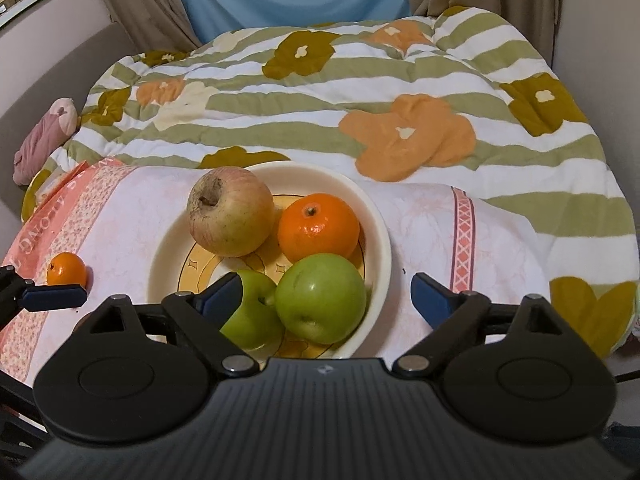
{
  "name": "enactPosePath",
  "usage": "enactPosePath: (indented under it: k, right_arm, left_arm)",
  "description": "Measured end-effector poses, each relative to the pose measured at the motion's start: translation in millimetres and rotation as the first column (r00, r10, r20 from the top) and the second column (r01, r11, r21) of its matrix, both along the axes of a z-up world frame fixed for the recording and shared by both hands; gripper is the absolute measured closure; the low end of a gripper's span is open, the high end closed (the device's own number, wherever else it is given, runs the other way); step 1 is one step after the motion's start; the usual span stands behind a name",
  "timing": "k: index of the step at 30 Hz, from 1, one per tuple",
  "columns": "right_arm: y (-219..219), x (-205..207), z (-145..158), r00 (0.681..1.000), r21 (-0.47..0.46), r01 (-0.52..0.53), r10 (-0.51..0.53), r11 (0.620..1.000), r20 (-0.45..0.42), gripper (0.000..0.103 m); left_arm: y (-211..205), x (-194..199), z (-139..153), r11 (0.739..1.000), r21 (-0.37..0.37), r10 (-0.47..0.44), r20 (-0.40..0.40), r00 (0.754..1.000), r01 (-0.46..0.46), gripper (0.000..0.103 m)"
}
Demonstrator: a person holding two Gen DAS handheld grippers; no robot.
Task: Organize fruits
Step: 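Withdraw both tools from the bowl toward the remaining fruits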
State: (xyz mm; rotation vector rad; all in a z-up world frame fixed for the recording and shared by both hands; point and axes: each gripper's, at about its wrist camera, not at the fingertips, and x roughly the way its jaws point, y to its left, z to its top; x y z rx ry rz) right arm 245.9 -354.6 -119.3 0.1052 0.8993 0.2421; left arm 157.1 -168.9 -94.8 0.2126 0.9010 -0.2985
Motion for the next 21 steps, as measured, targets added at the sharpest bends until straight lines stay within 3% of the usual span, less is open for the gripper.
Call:
enactPosePath:
  k: [13,21]
  right_arm:
    - [-2.6,-26.7,27.6,0.999,-0.042,0.020,-0.018,0.999,0.032,0.000]
    - [7.2,-61.3,57.9,0.997,-0.065,0.044,-0.040,0.997,0.073,0.000]
  left_arm:
    - [6.6,-20.3,23.5,1.000,-0.014,0.003,0.045,0.999,-0.002,0.010]
    - [32.2,-51.0,46.4,0.999,-0.034,0.039,0.084,0.996,-0.037,0.005]
